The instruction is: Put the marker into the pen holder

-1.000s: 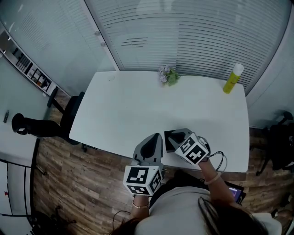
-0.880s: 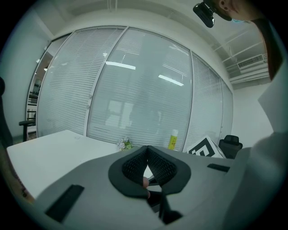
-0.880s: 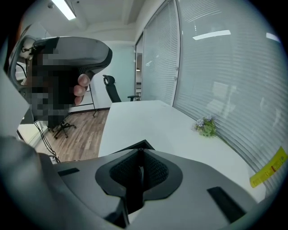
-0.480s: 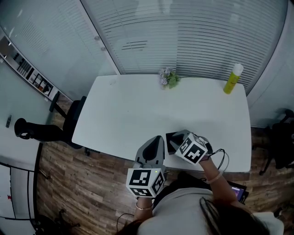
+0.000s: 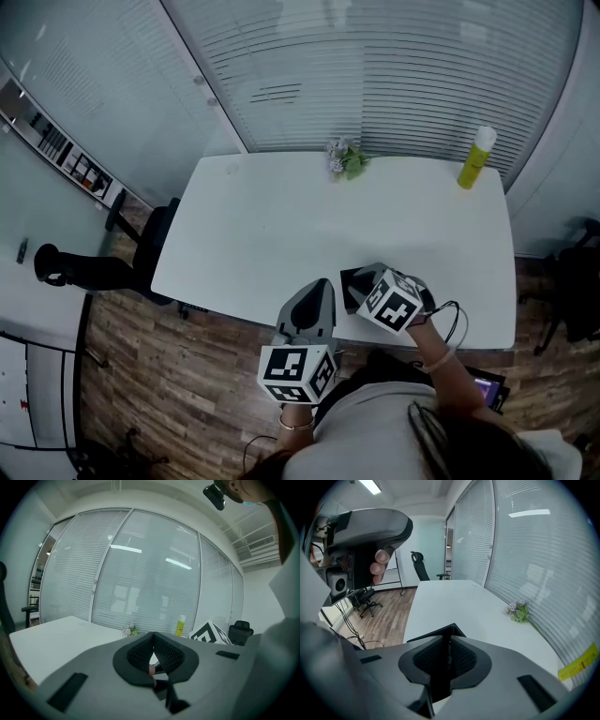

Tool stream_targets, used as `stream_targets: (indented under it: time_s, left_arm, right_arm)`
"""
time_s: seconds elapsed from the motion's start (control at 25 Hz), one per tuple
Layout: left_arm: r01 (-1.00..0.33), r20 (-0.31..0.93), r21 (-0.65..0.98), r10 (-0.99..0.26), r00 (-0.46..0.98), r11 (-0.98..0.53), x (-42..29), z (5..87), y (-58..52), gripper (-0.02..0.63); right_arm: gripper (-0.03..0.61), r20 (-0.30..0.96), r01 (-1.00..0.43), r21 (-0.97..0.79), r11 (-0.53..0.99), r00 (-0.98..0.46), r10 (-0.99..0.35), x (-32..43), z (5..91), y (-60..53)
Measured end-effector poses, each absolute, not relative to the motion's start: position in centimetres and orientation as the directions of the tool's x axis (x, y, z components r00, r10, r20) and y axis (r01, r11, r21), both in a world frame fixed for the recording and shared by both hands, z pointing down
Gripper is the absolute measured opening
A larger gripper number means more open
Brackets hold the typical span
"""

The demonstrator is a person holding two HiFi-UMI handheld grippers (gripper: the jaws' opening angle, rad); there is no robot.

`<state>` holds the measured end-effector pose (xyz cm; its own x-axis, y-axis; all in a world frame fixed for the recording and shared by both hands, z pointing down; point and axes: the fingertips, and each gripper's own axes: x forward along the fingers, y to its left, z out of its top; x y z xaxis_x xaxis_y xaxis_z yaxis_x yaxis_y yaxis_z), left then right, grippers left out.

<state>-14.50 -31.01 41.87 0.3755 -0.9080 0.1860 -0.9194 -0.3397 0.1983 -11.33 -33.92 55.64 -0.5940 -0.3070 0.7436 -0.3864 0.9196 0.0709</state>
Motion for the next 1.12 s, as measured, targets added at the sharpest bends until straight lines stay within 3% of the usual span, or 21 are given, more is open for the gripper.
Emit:
stream_targets:
  time_s: [0.4, 1.12]
  left_arm:
    - [-0.921, 0.205, 0.196, -0.904, 0.376, -0.338, -14.7, 42.2, -30.6, 0.019]
    - [-0.918, 0.195, 0.172, -0.901, 0.387, -0.357, -13.4, 41.8, -28.5, 0.019]
  right_arm:
    - [0.081, 0.695, -0.421, 0.087, 0.903, -0.624, -0.358, -10.9, 54.7, -34.2]
    - [0.041, 0.320, -0.597, -0.112, 0.795, -0.779, -0.540, -7.7, 47.7, -33.5]
